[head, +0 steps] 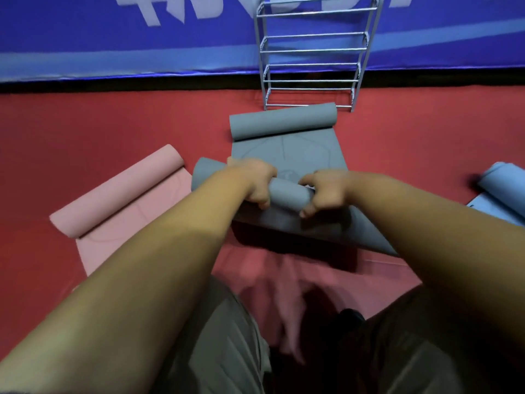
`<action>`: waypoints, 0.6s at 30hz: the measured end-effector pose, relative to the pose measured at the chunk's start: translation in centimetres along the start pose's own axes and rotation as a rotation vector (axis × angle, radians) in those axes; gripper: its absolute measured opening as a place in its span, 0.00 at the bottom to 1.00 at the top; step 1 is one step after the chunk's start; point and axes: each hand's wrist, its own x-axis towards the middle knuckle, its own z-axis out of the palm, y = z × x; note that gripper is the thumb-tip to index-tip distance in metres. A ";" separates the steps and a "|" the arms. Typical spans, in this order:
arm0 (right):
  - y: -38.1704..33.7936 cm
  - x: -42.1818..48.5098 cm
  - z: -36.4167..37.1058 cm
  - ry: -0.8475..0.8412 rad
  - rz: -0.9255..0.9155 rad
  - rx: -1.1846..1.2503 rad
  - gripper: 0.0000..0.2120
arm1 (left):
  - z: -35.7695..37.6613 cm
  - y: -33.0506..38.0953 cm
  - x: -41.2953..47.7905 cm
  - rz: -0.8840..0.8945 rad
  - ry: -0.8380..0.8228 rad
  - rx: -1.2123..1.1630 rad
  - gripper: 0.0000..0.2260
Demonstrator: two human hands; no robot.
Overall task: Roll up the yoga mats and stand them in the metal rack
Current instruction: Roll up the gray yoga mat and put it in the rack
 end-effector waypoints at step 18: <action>-1.3 -7.0 3.5 0.420 -0.032 -0.276 0.34 | 1.7 3.5 -5.9 -0.036 0.005 -0.091 0.36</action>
